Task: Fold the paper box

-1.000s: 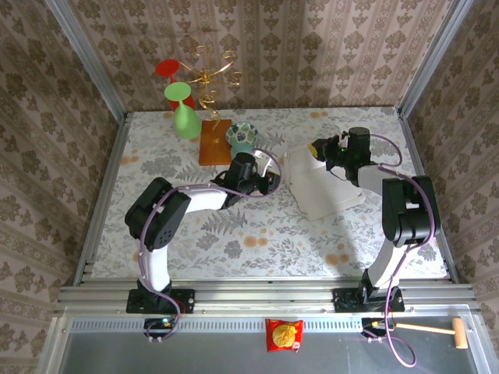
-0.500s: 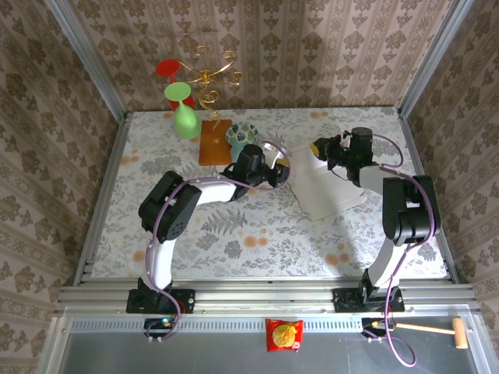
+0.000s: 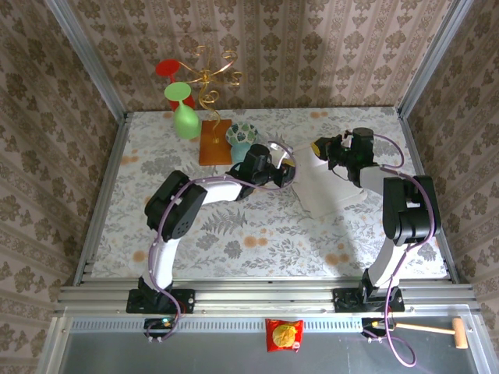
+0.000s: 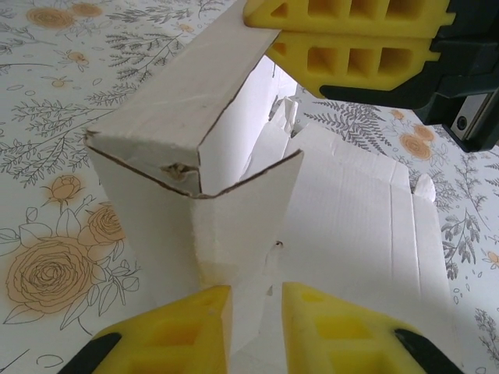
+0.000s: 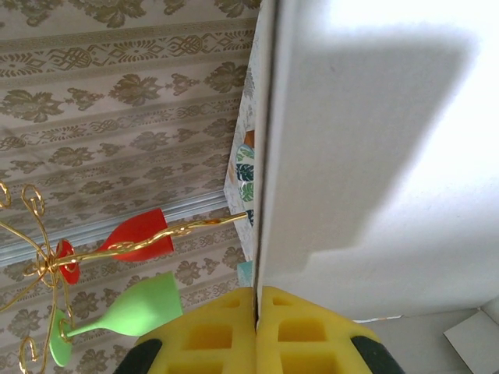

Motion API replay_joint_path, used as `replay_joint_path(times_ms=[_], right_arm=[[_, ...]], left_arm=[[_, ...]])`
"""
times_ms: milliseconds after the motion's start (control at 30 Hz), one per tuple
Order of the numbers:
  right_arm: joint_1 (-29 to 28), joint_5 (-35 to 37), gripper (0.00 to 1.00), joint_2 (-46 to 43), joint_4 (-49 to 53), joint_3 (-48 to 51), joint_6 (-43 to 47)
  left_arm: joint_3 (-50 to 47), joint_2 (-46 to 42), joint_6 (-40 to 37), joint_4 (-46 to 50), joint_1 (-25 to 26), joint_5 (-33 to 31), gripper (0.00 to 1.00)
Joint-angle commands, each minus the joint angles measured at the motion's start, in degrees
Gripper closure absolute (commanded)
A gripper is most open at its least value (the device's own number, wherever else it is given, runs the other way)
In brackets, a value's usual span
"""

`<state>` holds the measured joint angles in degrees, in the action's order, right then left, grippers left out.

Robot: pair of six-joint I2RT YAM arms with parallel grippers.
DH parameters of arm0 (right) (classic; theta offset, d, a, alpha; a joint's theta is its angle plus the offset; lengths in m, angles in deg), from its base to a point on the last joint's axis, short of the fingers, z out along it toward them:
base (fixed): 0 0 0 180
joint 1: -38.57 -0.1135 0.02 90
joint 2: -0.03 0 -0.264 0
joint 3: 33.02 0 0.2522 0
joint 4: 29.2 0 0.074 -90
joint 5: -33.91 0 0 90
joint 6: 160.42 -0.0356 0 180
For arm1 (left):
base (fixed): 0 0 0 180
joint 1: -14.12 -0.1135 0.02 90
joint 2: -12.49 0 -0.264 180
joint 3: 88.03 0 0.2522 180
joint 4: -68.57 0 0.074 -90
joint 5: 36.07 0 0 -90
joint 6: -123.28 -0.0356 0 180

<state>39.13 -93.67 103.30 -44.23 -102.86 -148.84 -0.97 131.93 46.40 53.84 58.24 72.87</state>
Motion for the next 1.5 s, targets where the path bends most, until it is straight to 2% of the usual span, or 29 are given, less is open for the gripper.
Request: replay_joint_path(times_ms=[0,300,700,1233,1467], right_arm=[[0.2,-1.2,1.0,0.7,-1.9,1.0,-0.3],[0.2,-1.3,1.0,0.9,-2.4,0.7,-1.0],[0.3,-1.8,1.0,2.2,-1.8,-0.9,-1.3],[0.1,-1.2,1.0,4.5,-0.6,-4.3,-1.6],[-0.6,-0.5,1.0,5.8,-1.1,-4.7,-2.1]], left_arm=[[2.3,1.7,-1.4,1.4,0.9,-3.0,0.75],[4.2,3.2,-0.6,2.8,2.0,-10.6,0.7],[7.8,5.7,0.1,4.2,2.1,-14.2,0.69],[11.9,7.6,-0.3,4.7,-0.2,-11.0,0.77],[15.0,9.2,-0.5,6.0,-0.4,-10.2,0.75]])
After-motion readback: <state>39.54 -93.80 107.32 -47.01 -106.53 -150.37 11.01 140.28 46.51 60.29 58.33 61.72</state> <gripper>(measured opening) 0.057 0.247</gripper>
